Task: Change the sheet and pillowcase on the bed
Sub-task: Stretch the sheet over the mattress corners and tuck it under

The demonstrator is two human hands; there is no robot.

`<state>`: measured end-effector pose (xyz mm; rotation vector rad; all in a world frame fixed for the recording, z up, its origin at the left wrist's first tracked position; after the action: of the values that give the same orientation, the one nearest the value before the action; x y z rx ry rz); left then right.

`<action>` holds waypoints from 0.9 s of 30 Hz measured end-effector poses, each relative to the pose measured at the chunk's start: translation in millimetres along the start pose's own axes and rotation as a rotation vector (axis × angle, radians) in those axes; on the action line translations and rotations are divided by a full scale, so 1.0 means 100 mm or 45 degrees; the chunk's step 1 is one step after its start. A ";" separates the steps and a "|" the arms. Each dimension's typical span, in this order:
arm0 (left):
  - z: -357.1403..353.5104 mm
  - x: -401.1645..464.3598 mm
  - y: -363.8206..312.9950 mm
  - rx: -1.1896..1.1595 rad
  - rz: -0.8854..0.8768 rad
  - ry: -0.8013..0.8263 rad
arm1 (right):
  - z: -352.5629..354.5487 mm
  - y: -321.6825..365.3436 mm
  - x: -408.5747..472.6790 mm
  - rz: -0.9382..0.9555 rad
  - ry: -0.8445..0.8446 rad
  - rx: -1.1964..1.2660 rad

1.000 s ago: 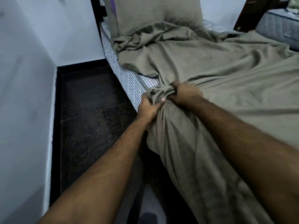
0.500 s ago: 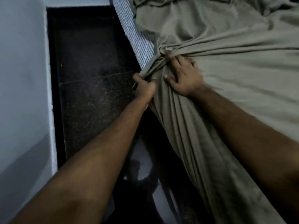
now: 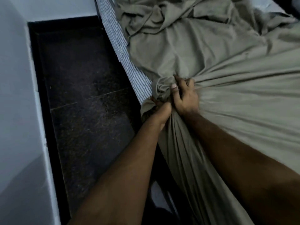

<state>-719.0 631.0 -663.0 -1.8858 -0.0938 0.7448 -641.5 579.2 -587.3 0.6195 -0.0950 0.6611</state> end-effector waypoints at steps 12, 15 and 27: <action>0.52 0.17 0.34 0.740 0.405 -0.408 | -0.34 0.04 0.86 0.029 0.343 -0.456; 0.57 0.22 0.38 0.729 0.429 -0.468 | -0.49 0.18 0.86 0.161 0.403 -0.600; 1.08 0.22 0.17 0.405 0.237 -0.717 | -0.15 1.25 1.77 0.013 0.443 0.314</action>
<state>-763.8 719.8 -714.2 -1.3547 -0.1453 1.3232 -577.8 761.8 -487.5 0.7317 0.3112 0.7885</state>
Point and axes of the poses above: each hand's wrist, its own x-axis towards the middle knuckle, its own z-axis out of the back of the hand, y = z × x, the point moved 10 cm from there along x, towards the middle knuckle, and after that the axes turned 1 degree about y, right-handed, at the moved point
